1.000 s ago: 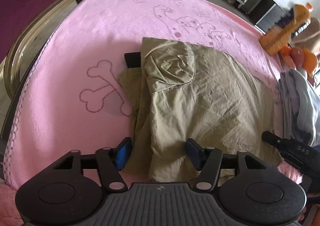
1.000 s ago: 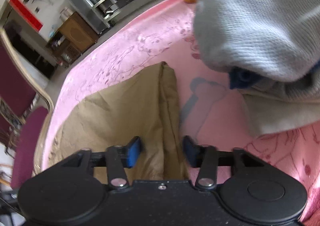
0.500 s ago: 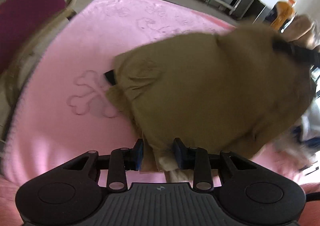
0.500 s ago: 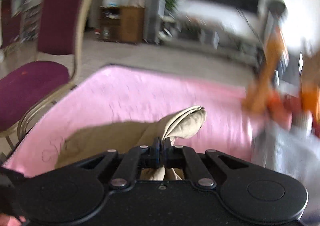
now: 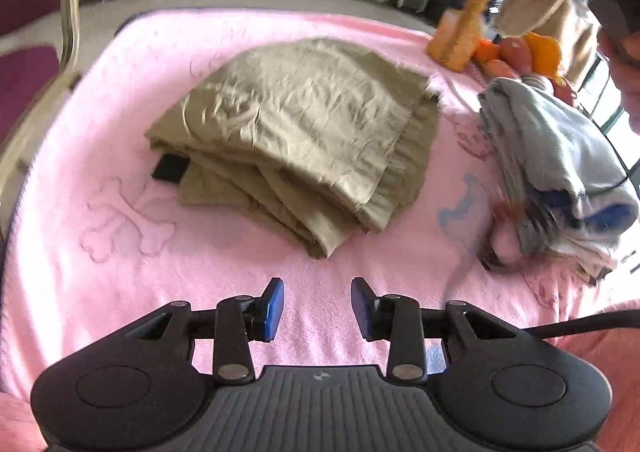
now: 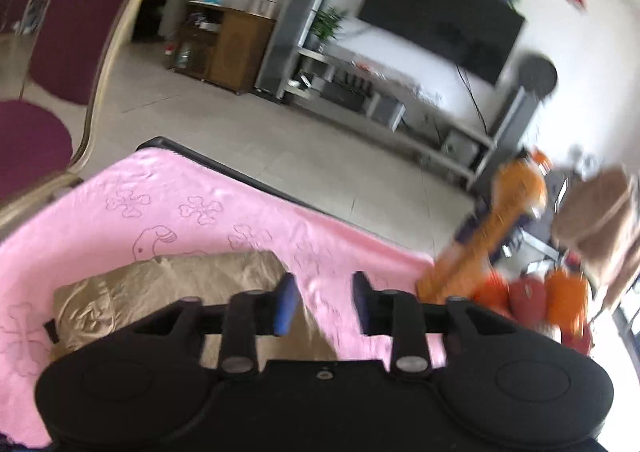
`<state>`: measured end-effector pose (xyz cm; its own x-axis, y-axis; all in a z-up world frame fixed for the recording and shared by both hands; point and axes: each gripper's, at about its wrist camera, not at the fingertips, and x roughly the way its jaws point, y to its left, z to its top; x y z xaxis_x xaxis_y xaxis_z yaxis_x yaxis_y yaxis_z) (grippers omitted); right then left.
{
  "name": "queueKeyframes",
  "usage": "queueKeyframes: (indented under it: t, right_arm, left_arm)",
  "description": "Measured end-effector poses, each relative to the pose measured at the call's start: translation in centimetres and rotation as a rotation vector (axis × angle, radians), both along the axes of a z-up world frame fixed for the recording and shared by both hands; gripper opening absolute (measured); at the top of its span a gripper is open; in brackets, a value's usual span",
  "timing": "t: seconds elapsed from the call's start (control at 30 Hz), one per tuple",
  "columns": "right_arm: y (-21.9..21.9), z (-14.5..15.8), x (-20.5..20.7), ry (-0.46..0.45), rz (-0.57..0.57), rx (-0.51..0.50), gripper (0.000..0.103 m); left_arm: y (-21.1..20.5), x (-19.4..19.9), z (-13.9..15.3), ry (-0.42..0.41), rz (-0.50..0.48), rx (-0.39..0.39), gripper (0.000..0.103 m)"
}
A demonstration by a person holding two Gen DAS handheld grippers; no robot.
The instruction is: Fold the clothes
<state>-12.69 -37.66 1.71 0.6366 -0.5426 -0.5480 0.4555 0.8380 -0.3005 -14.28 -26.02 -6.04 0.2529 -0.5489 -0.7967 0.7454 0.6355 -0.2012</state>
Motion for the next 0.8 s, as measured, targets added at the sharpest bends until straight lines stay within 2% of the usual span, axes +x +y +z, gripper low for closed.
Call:
queueKeyframes:
  t: [0.07, 0.1, 0.13, 0.2, 0.23, 0.33, 0.4, 0.43, 0.53, 0.57, 0.7, 0.8]
  right_arm:
    - [-0.4, 1.0, -2.3, -0.055, -0.008, 0.042, 0.040]
    - [-0.7, 1.5, -3.4, -0.099, -0.013, 0.074, 0.045]
    - [-1.0, 2.0, -4.5, -0.142, -0.019, 0.107, 0.047]
    - [-1.7, 3.1, -6.7, -0.229, -0.031, 0.171, 0.049]
    - [-2.2, 3.5, -7.8, -0.288, -0.040, 0.237, 0.049]
    - [-4.6, 3.7, -10.0, -0.452, -0.070, 0.523, 0.050]
    - [-6.1, 2.3, -11.1, -0.543, -0.078, 0.744, 0.054]
    - [-6.7, 1.1, -11.2, -0.566, -0.089, 0.823, 0.054]
    - [-8.1, -2.9, -11.2, -0.610, -0.132, 1.027, 0.058]
    - [-8.4, -4.4, -10.8, -0.600, -0.147, 1.068, 0.058]
    - [-9.3, -11.5, -8.5, -0.468, -0.258, 1.166, 0.058]
    - [-9.5, -15.1, -8.1, -0.392, -0.342, 1.219, 0.058]
  left_arm:
    - [0.6, -0.1, 1.4, -0.051, -0.009, -0.027, 0.042]
    - [0.9, -0.2, 2.2, -0.077, -0.013, -0.040, 0.050]
    - [1.0, 0.1, 2.9, -0.105, -0.002, -0.054, 0.053]
    - [1.7, 1.6, 4.6, -0.137, 0.039, -0.073, 0.054]
    - [2.0, 2.5, 5.3, -0.146, 0.062, -0.080, 0.054]
    - [3.0, 5.3, 7.5, -0.162, 0.134, -0.100, 0.057]
    - [3.4, 7.1, 8.6, -0.157, 0.163, -0.105, 0.060]
    - [3.7, 8.0, 9.0, -0.153, 0.177, -0.106, 0.062]
    - [3.7, 9.8, 9.0, -0.159, 0.185, -0.098, 0.069]
    - [3.4, 10.4, 8.7, -0.164, 0.181, -0.090, 0.070]
    - [0.8, 13.8, 5.6, -0.096, 0.196, -0.048, 0.071]
    - [-0.5, 16.0, 3.5, -0.046, 0.207, -0.028, 0.071]
